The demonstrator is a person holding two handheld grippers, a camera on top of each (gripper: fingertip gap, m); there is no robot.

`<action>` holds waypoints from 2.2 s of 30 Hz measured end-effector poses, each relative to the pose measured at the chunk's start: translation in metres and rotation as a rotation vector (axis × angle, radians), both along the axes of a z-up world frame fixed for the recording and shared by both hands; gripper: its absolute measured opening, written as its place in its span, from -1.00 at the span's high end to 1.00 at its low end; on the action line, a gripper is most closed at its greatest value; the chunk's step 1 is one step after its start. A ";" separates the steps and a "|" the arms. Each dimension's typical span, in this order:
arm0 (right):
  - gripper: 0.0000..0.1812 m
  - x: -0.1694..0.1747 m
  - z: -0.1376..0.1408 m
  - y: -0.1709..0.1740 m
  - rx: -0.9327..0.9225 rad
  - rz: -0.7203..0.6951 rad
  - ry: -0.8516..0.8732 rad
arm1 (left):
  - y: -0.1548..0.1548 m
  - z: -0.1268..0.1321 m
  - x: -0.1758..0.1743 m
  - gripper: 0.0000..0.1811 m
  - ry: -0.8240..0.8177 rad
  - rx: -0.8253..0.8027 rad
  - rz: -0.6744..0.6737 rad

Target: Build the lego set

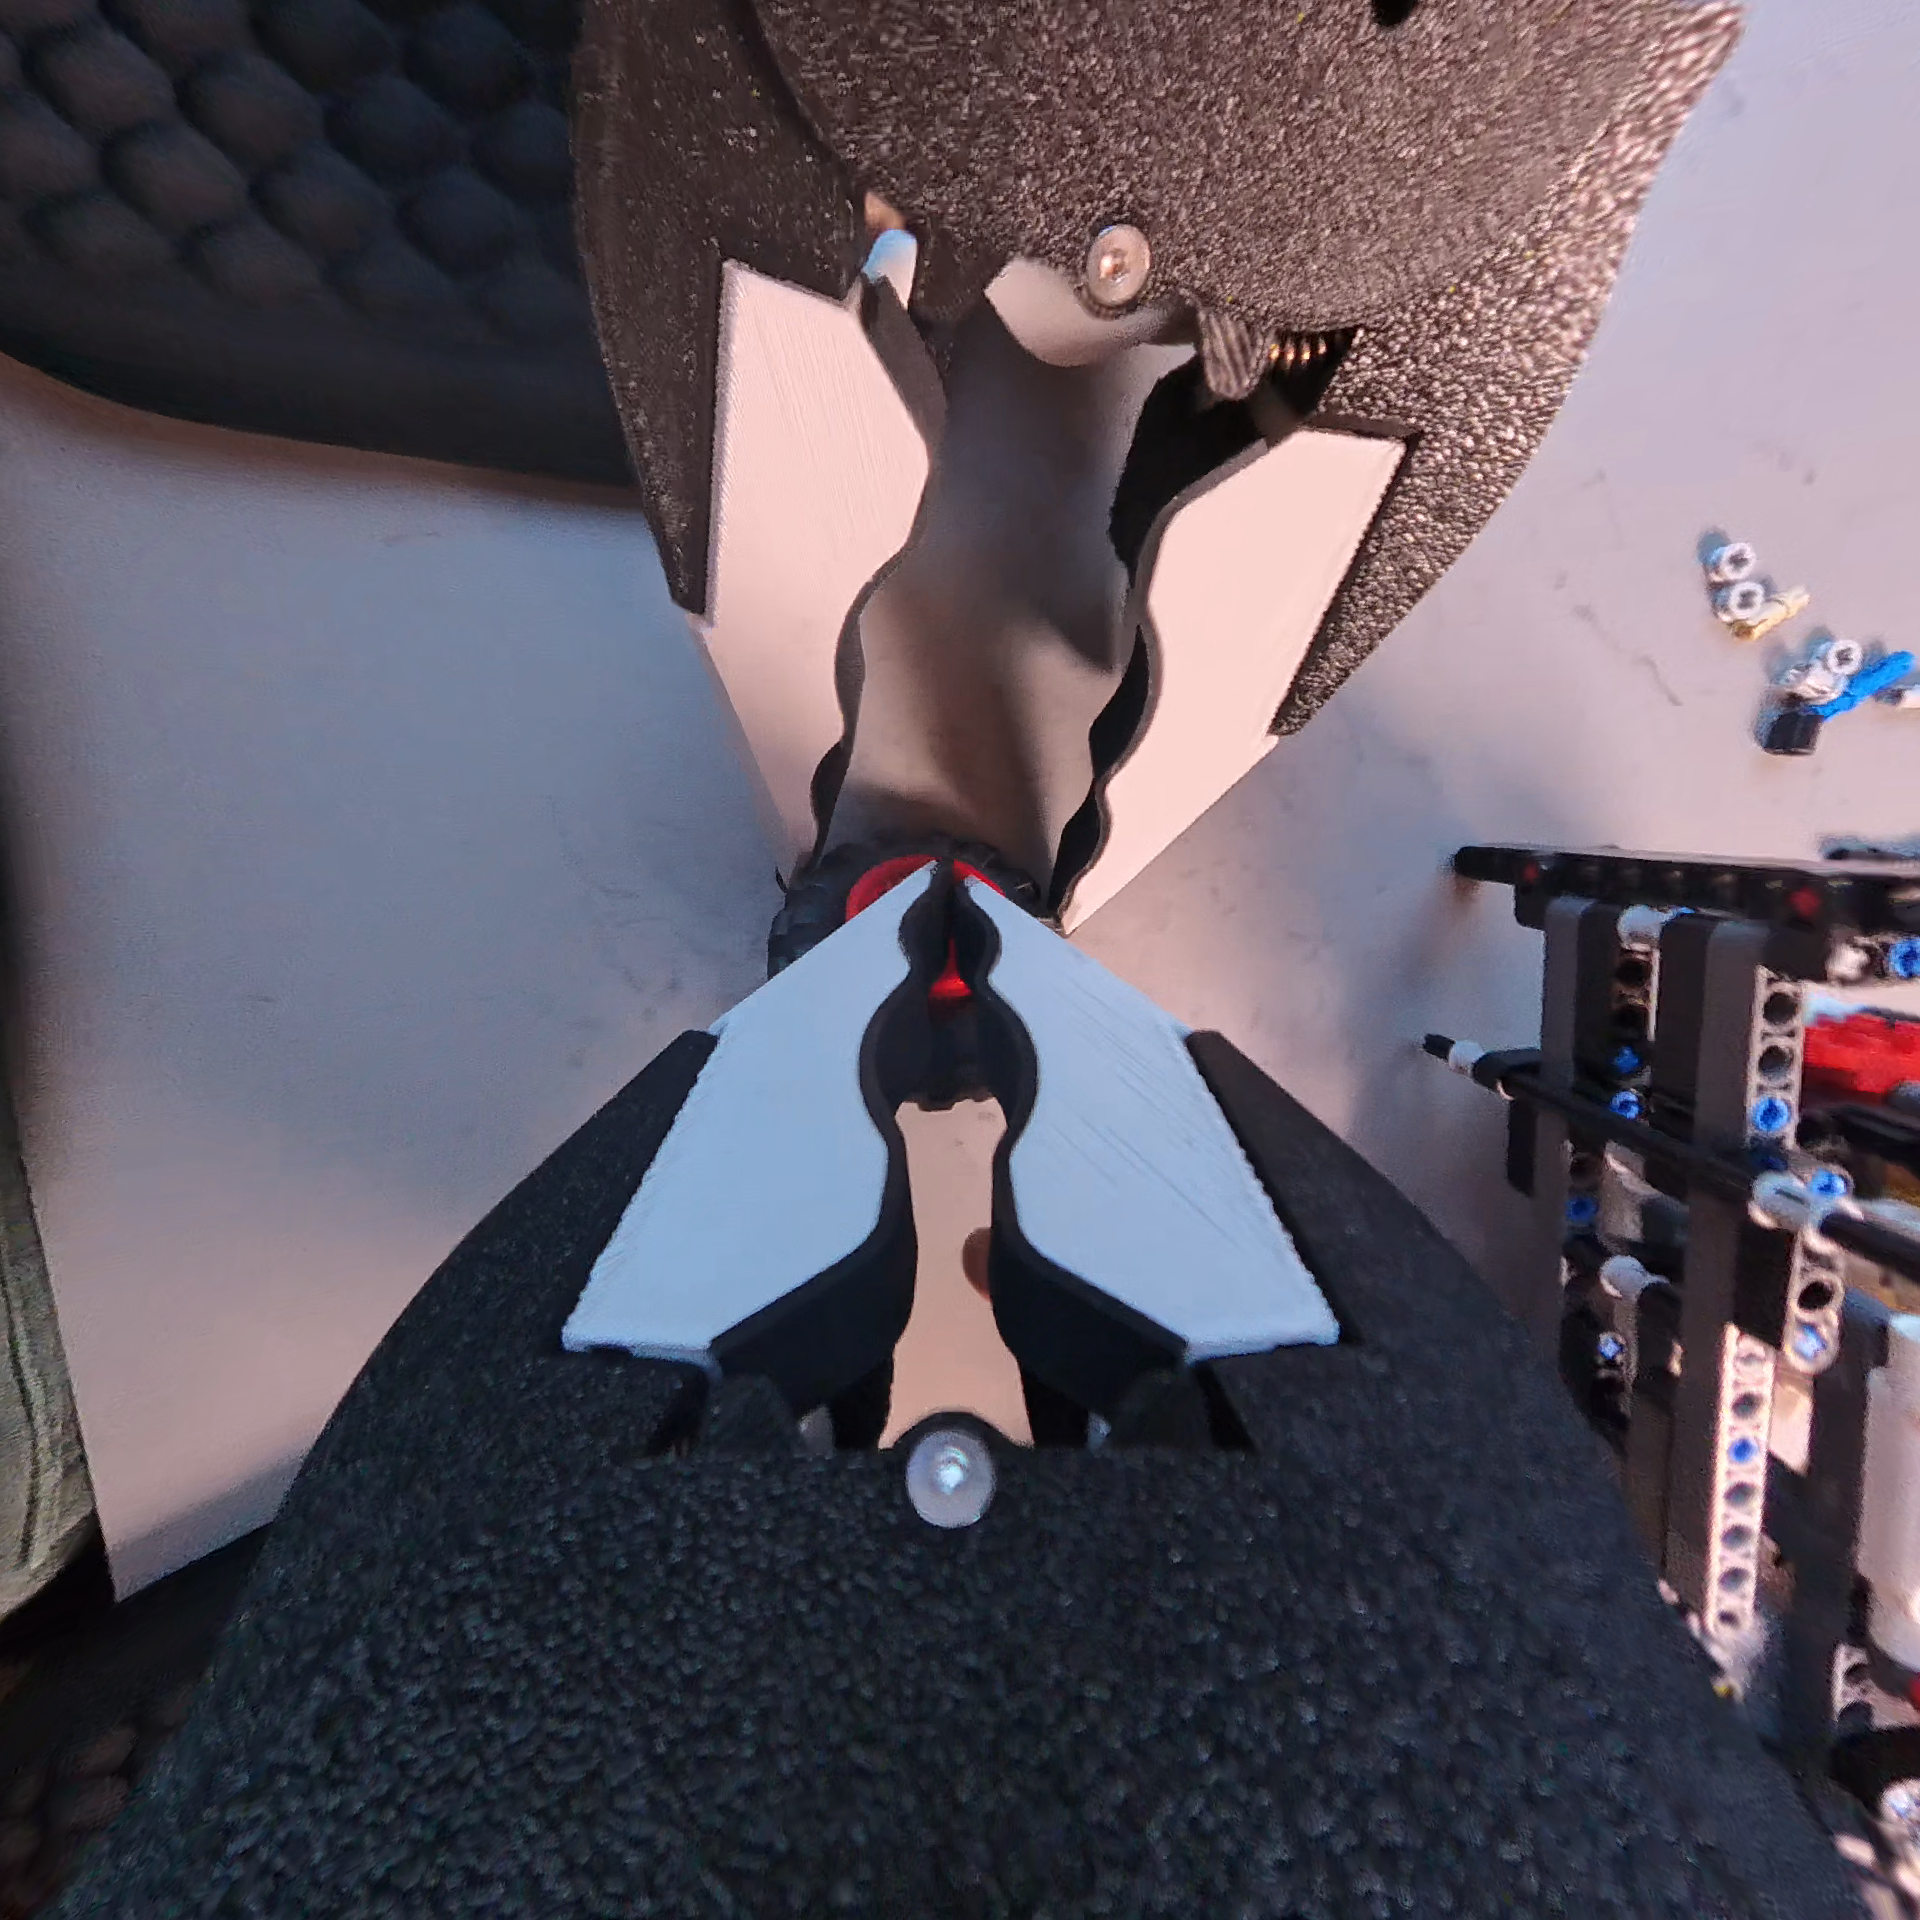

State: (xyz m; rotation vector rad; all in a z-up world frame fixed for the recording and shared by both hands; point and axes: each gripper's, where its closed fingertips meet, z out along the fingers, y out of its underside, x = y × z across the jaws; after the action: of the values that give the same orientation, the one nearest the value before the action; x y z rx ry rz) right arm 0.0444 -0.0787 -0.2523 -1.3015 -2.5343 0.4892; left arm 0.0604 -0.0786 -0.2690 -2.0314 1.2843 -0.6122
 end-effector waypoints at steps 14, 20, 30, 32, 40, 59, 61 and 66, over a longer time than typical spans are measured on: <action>0.41 0.042 0.006 0.023 -0.462 -0.597 0.196 | -0.003 0.014 0.013 0.64 0.013 0.241 -0.089; 0.61 0.042 0.006 0.002 -0.564 -0.473 0.191 | -0.009 0.008 0.019 0.56 0.051 0.250 -0.104; 0.62 0.026 0.103 0.018 -0.261 -0.279 0.804 | 0.001 0.107 0.027 0.49 -0.518 0.013 0.078; 0.62 0.024 0.115 0.017 -0.200 -0.265 0.887 | 0.008 0.114 0.027 0.66 -0.495 0.094 0.121; 0.61 0.038 0.113 0.003 -0.312 -0.186 0.832 | -0.005 0.106 0.033 0.73 -0.353 0.285 0.061; 0.81 0.031 0.131 0.006 -0.132 -0.242 0.999 | 0.007 0.129 0.016 0.72 -0.486 0.250 0.251; 0.86 0.031 0.134 0.005 -0.038 -0.237 1.045 | 0.008 0.131 0.017 0.72 -0.515 0.227 0.266; 0.89 0.031 0.135 0.003 0.115 -0.231 1.093 | 0.009 0.132 0.016 0.75 -0.566 0.170 0.302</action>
State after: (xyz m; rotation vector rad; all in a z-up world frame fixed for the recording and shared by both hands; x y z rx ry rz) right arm 0.0751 -0.0754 -0.1169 -0.8799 -1.4644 0.7244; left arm 0.0767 -0.0694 -0.1368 -1.6934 0.6584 -0.8237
